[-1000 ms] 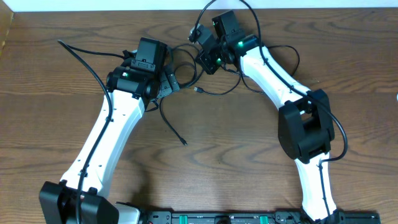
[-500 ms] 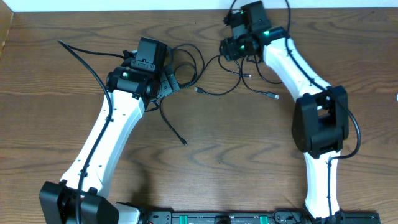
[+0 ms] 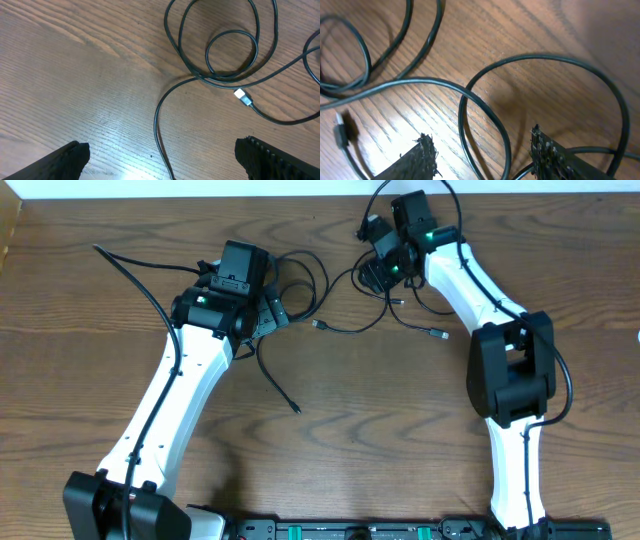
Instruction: Untangle cables
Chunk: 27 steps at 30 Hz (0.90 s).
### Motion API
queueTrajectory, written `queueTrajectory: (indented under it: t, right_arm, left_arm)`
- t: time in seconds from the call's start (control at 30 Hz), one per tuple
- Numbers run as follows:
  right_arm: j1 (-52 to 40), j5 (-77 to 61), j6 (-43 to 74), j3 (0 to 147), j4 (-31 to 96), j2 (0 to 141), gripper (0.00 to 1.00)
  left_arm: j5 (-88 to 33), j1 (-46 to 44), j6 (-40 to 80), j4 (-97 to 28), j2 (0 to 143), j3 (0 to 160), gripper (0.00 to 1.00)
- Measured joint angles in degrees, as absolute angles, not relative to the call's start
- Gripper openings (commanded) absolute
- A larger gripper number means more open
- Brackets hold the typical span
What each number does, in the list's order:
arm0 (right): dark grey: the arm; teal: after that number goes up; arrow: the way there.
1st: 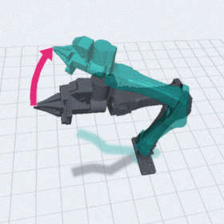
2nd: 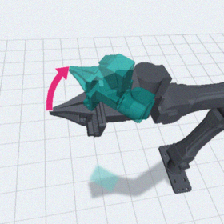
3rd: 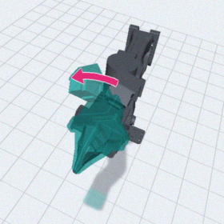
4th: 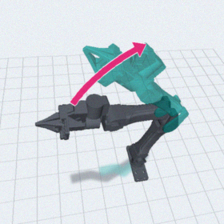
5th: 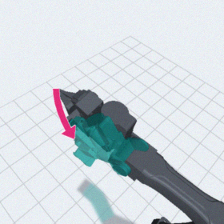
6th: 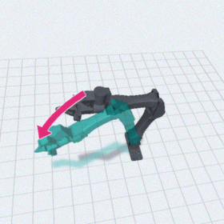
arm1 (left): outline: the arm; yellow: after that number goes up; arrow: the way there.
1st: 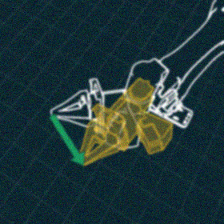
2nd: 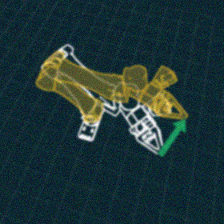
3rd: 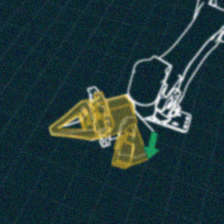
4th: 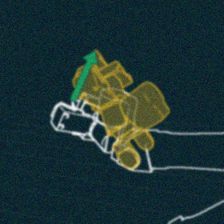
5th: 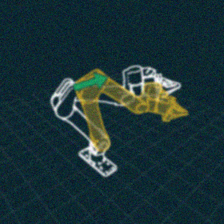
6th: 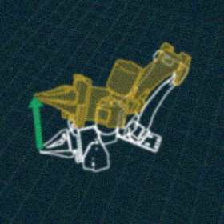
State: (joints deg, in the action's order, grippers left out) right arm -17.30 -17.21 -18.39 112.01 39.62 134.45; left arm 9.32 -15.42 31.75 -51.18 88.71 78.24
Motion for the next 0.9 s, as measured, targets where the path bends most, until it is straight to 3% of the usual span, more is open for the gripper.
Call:
queueTrajectory:
  t: [0.13,0.17,0.3,0.63,0.9]
  right_arm:
    - [-17.30,-17.26,-21.10,112.01,38.74,135.57,0.52]
    - [-17.30,-17.23,-21.56,112.01,38.39,135.94,0.47]
    - [-17.34,-16.32,-23.22,112.01,35.90,138.19,0.02]
    - [-17.78,-15.20,-23.68,112.05,34.20,137.43,0.01]
    - [-18.17,-19.73,-23.68,112.29,30.48,126.98,0.01]
  left_arm:
    - [9.32,-15.42,31.75,-51.18,88.71,78.24,1.00]
    - [9.32,-15.42,31.75,-51.18,88.71,78.24,1.00]
    - [9.32,-15.42,31.75,-51.18,88.71,78.24,1.00]
    - [9.32,-15.42,31.75,-51.18,88.71,78.24,1.00]
    - [9.32,-15.42,31.75,-51.18,88.71,78.24,1.00]
